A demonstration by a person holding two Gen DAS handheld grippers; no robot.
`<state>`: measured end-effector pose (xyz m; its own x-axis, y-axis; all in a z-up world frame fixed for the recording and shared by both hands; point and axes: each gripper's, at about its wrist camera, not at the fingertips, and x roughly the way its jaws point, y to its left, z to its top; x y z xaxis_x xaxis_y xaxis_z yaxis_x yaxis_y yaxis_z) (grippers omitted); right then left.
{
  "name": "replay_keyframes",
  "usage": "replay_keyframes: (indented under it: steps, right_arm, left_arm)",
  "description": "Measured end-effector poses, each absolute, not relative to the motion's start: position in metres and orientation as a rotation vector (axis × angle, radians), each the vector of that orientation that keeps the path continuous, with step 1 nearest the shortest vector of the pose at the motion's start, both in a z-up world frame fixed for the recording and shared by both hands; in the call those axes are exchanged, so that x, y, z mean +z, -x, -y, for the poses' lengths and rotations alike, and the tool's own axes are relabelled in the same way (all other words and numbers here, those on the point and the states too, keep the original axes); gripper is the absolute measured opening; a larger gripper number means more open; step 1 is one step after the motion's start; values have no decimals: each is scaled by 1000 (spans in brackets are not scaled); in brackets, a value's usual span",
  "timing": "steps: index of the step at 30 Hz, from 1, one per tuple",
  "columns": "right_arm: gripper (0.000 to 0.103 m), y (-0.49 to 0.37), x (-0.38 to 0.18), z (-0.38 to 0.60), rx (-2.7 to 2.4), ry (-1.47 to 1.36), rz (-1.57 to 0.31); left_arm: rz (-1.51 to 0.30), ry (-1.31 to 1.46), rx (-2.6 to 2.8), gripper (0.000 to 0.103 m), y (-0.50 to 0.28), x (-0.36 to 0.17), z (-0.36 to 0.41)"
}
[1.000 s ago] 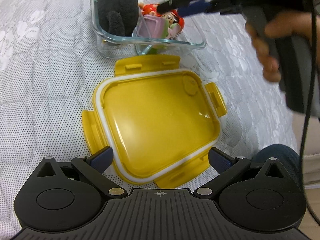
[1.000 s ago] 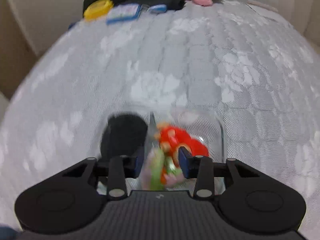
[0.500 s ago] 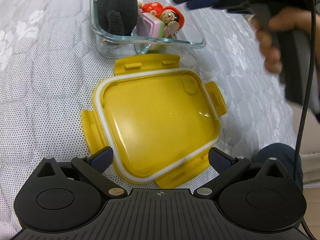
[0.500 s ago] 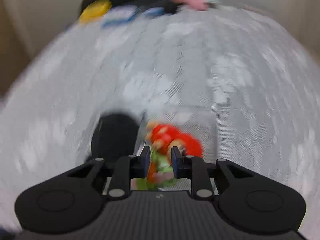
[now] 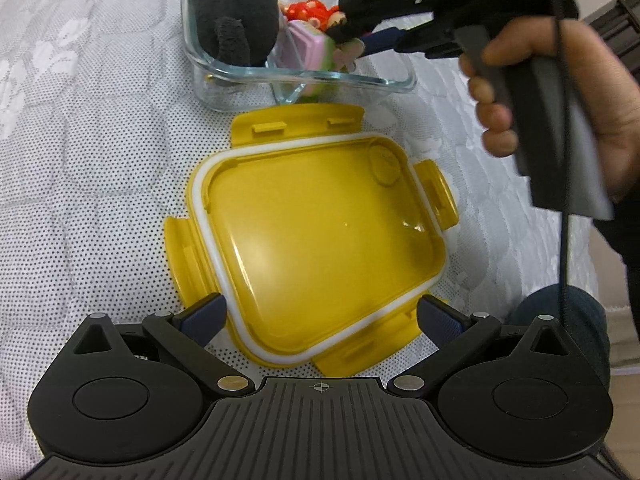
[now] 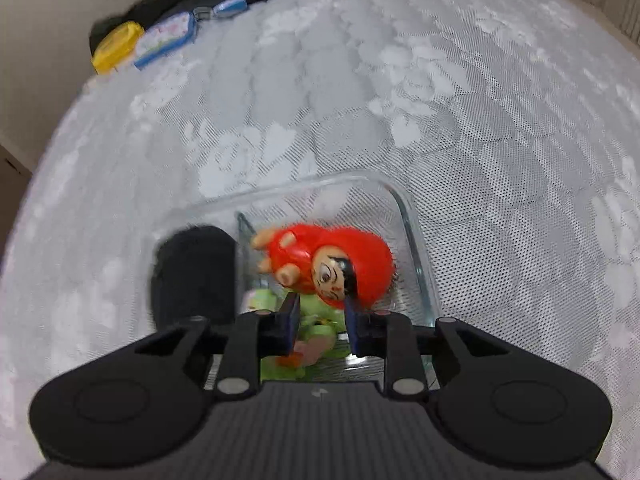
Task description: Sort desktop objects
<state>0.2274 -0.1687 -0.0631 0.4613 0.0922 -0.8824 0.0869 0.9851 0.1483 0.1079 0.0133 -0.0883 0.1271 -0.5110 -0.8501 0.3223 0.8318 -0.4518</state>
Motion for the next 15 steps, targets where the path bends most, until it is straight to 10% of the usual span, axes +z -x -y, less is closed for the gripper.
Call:
replay_keyframes:
  steps: [15]
  right_arm:
    - [51,-177,-23,189,66,-270,-951]
  left_arm:
    - [-1263,191,-597,103,-112,-86,-15]
